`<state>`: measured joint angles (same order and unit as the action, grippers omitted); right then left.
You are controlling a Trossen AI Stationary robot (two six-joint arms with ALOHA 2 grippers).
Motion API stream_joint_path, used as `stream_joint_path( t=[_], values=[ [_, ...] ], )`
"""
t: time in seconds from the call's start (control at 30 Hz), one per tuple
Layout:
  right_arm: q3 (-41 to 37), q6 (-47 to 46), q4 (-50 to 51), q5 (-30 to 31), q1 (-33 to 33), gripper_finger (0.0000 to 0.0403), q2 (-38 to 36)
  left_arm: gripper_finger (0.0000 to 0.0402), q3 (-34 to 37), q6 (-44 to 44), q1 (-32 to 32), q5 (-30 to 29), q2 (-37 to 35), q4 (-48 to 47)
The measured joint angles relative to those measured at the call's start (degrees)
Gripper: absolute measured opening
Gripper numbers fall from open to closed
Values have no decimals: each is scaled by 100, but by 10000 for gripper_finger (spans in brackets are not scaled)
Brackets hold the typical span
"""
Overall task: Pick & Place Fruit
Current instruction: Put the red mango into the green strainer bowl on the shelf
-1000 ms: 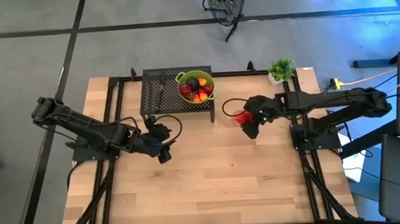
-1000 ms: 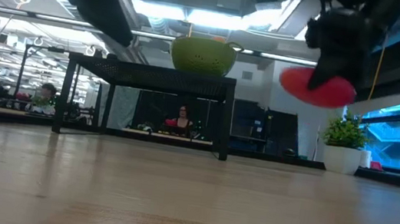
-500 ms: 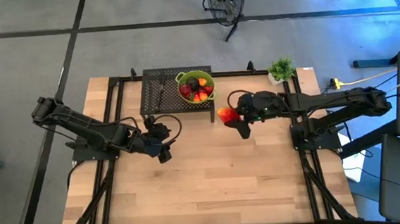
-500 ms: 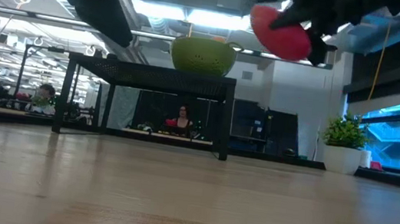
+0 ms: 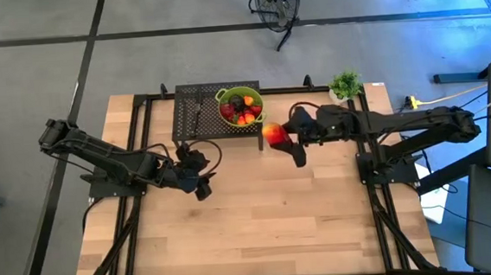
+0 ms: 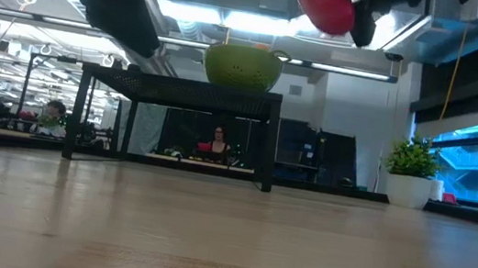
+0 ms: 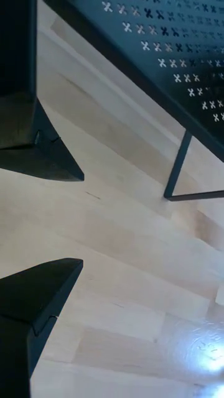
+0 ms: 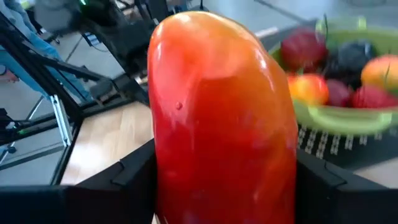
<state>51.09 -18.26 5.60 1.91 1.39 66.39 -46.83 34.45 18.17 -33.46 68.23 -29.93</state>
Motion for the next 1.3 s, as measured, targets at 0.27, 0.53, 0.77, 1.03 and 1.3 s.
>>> stream_joint_path(
  t=[0.27, 0.53, 0.77, 1.03, 1.3],
  values=[
    [621, 576, -9, 216, 5, 262, 247, 210, -2, 525, -1, 7, 0, -5],
    [1581, 1256, 45, 509, 142, 259, 978, 210, -2, 532, -2, 9, 0, -18],
    [2258, 1670, 299, 728, 443, 264, 1663, 210, -2, 516, -1, 13, 0, -28],
    [2698, 1897, 292, 730, 913, 262, 2255, 210, -2, 391, -2, 13, 0, -31],
    [2708, 1867, 283, 626, 1279, 262, 2742, 210, -2, 381, -2, 13, 0, -31]
  ],
)
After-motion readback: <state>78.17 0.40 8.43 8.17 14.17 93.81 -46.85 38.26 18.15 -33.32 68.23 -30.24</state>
